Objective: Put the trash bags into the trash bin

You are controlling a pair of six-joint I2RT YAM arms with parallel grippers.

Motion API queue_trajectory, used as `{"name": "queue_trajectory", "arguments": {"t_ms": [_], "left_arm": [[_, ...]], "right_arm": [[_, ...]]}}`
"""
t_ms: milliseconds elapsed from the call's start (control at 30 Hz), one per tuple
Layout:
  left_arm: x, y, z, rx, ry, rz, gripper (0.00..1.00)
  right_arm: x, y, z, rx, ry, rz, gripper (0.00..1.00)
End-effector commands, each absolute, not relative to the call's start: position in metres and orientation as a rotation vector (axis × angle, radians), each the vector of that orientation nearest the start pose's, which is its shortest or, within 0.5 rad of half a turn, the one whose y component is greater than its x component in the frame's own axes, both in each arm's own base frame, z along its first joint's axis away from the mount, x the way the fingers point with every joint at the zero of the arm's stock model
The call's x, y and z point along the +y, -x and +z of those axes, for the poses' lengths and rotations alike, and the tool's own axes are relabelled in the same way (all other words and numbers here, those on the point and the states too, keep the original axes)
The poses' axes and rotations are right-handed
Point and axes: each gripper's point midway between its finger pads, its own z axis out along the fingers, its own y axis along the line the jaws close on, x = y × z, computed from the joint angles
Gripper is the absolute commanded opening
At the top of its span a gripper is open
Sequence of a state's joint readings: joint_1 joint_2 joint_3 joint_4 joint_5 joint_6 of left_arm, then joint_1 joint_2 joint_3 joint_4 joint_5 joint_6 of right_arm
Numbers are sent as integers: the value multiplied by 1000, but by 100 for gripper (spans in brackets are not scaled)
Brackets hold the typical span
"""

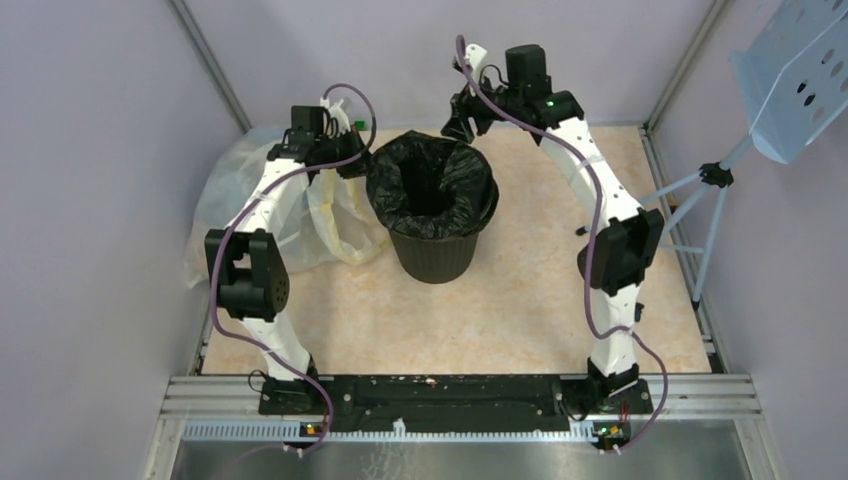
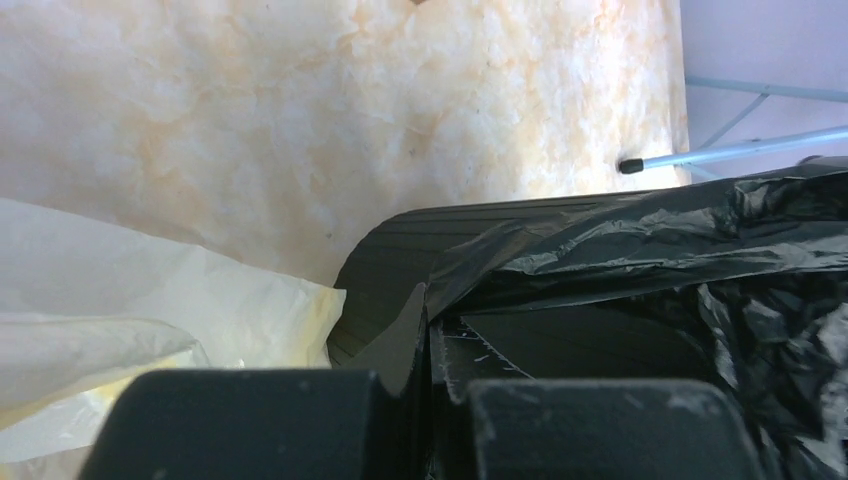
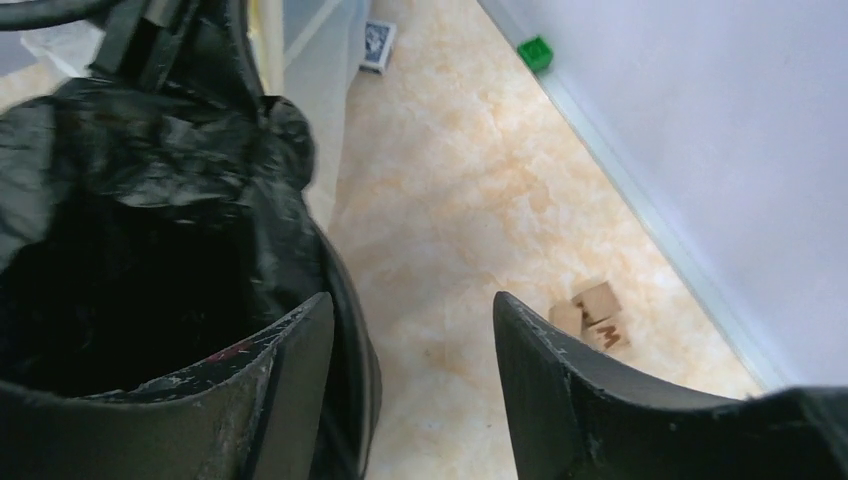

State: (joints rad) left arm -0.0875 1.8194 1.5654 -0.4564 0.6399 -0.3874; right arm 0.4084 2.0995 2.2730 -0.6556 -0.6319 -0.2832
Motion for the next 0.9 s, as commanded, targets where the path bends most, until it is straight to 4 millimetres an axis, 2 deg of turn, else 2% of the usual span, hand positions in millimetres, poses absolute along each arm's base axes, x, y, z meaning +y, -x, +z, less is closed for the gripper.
{"name": "queue_trajectory", "arguments": {"t_ms": [0, 167, 400, 467, 533, 600, 667, 767, 867], "left_arm": [[-152, -459, 261, 2156, -73, -904, 0], [-153, -457, 268, 2145, -75, -908, 0], [-152, -456, 272, 2134, -80, -904, 0], [-152, -456, 272, 2136, -79, -900, 0], [-152, -456, 272, 2135, -79, -898, 0], [-151, -457, 272, 2134, -77, -894, 0], [-151, -457, 272, 2133, -78, -894, 0], [-151, -458, 273, 2133, -79, -895, 0], [-152, -458, 274, 2130, -78, -896, 0]], "right_arm": [[319, -440, 376, 1479, 1171, 651, 61], [328, -434, 360, 1506, 1241, 565, 61], [331, -445, 335, 1575, 1268, 439, 58], [331, -448, 331, 1585, 1269, 426, 53], [332, -450, 329, 1592, 1264, 422, 43], [332, -451, 331, 1589, 1257, 421, 39], [333, -452, 331, 1587, 1259, 419, 41], [335, -450, 327, 1590, 1283, 437, 52], [335, -449, 322, 1598, 1293, 447, 54]]}}
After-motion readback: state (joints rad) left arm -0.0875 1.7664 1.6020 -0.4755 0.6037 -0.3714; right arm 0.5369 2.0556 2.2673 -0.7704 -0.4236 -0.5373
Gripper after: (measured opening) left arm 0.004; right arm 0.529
